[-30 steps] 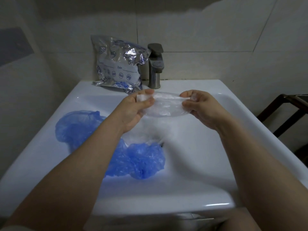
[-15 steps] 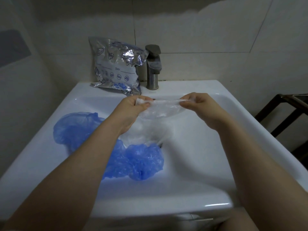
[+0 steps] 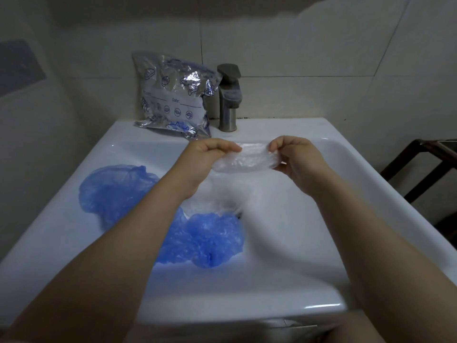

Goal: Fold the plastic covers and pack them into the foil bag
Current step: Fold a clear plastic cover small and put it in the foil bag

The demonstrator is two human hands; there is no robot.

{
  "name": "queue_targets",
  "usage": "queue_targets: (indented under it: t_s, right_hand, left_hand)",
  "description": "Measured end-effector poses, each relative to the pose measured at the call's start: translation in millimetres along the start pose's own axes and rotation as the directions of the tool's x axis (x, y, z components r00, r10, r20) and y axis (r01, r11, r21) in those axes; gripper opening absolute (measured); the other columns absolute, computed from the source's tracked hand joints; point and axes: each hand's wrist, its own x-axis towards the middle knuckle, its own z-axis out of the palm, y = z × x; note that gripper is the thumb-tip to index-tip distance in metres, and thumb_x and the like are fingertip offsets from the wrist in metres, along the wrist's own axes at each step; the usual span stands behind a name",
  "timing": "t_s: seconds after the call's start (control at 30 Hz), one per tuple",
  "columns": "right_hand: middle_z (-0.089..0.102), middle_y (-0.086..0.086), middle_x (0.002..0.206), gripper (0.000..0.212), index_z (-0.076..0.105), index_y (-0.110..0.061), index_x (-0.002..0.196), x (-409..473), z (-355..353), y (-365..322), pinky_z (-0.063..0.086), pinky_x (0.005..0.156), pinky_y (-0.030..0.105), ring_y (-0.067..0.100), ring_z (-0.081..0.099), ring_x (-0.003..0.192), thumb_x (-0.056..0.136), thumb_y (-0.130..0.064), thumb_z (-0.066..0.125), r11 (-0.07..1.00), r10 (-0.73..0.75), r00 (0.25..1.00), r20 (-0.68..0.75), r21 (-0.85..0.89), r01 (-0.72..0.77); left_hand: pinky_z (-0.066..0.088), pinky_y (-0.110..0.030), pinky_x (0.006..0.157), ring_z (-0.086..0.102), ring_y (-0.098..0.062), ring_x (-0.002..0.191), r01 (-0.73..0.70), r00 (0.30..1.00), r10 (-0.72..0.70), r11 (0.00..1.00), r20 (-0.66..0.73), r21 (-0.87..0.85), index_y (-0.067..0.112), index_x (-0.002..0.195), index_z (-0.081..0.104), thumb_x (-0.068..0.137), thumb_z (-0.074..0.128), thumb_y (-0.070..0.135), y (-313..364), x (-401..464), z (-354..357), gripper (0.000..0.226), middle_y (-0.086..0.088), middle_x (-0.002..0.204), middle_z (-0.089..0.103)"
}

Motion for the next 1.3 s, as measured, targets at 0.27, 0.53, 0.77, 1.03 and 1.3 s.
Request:
queue_targets:
  t_s: [0.27, 0.53, 0.77, 1.03, 1.3]
  right_hand:
    - [0.055, 0.007, 0.068, 0.02, 0.057, -0.008, 0.071, -2, 13, 9, 0.045, 0.064, 0.029, 0.017, 0.051, 0.064, 0.078, -0.017, 0.073, 0.899, -0.071, 0.995, -0.065, -0.436, 0.035]
    - [0.054, -0.007, 0.066, 0.006, 0.063, -0.017, 0.08, -3, 8, 2, 0.035, 0.054, 0.017, 0.007, 0.046, 0.06, 0.083, -0.016, 0.067, 0.667, -0.264, 0.961, 0.088, -0.703, 0.248]
    - [0.054, 0.0, 0.068, 0.008, 0.065, -0.014, 0.085, -3, -4, 4, 0.038, 0.057, 0.016, 0.01, 0.046, 0.062, 0.089, -0.017, 0.06, 0.775, -0.107, 0.983, 0.151, -0.607, 0.178]
    - [0.062, -0.001, 0.08, 0.021, 0.067, -0.02, 0.086, 4, -17, 9, 0.044, 0.076, 0.024, 0.011, 0.055, 0.079, 0.093, -0.007, 0.051, 0.908, 0.068, 0.98, 0.187, -0.419, 0.017]
    - [0.053, 0.01, 0.082, 0.042, 0.052, -0.021, 0.073, 0, -4, 8, 0.045, 0.069, 0.028, 0.017, 0.048, 0.071, 0.082, 0.015, 0.034, 0.843, -0.118, 0.98, 0.16, -0.505, 0.184]
  left_hand:
    - [0.046, -0.026, 0.079, 0.057, -0.012, 0.073, 0.094, 0.986, -0.106, 0.991, -0.128, -0.099, 0.017, 0.072, 0.066, 0.08, 0.07, 0.015, -4, -1, 19, 0.009, 0.003, 0.072, 0.064]
    - [0.048, -0.025, 0.085, 0.057, -0.016, 0.085, 0.141, 0.99, -0.139, 0.965, 0.025, -0.223, 0.017, 0.092, 0.066, 0.079, 0.061, -0.012, -11, 3, 7, 0.032, -0.005, 0.099, 0.063]
    - [0.039, -0.002, 0.068, 0.053, 0.001, 0.078, 0.003, 0.996, 0.01, 0.99, -0.087, 0.141, 0.017, 0.089, 0.066, 0.082, 0.068, 0.005, -13, 3, 5, 0.014, 0.009, 0.091, 0.057]
    - [0.043, -0.007, 0.071, 0.056, 0.002, 0.077, -0.073, 0.992, 0.053, 0.98, 0.112, 0.183, 0.018, 0.098, 0.057, 0.088, 0.061, 0.005, -10, 1, -5, 0.017, 0.01, 0.087, 0.059]
    - [0.037, -0.002, 0.073, 0.054, 0.0, 0.078, -0.106, 0.991, 0.073, 0.943, 0.115, 0.316, 0.025, 0.072, 0.065, 0.089, 0.045, -0.005, -9, -3, 3, 0.041, 0.006, 0.084, 0.064]
